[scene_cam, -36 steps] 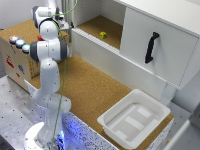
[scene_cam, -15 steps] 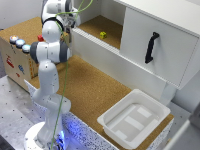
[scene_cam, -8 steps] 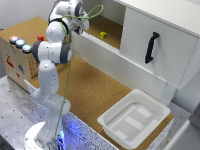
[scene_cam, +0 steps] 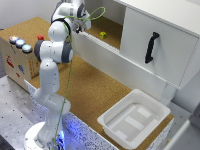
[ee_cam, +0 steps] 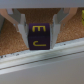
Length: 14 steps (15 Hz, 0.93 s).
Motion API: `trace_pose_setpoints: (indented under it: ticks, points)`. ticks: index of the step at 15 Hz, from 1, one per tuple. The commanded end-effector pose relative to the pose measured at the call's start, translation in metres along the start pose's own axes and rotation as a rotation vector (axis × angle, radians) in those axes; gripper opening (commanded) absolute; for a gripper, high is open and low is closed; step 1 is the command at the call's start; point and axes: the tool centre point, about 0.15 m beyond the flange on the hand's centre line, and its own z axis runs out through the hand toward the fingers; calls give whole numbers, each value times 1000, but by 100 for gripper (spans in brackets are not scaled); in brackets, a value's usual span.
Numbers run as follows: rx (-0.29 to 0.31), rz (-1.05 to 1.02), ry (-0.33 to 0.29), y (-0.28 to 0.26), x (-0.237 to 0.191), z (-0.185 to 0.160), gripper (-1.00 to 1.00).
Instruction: Put the purple object inside the left cabinet
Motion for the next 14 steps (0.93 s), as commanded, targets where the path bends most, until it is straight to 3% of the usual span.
trace_pose_setpoints:
  ticks: [1, 9, 14]
  points:
    - [-203, -7, -145, -28, 54, 11, -100]
    - [-250, -38, -191, -10, 85, 33, -100]
    - [-245, -76, -220, 5, 100, 42, -100]
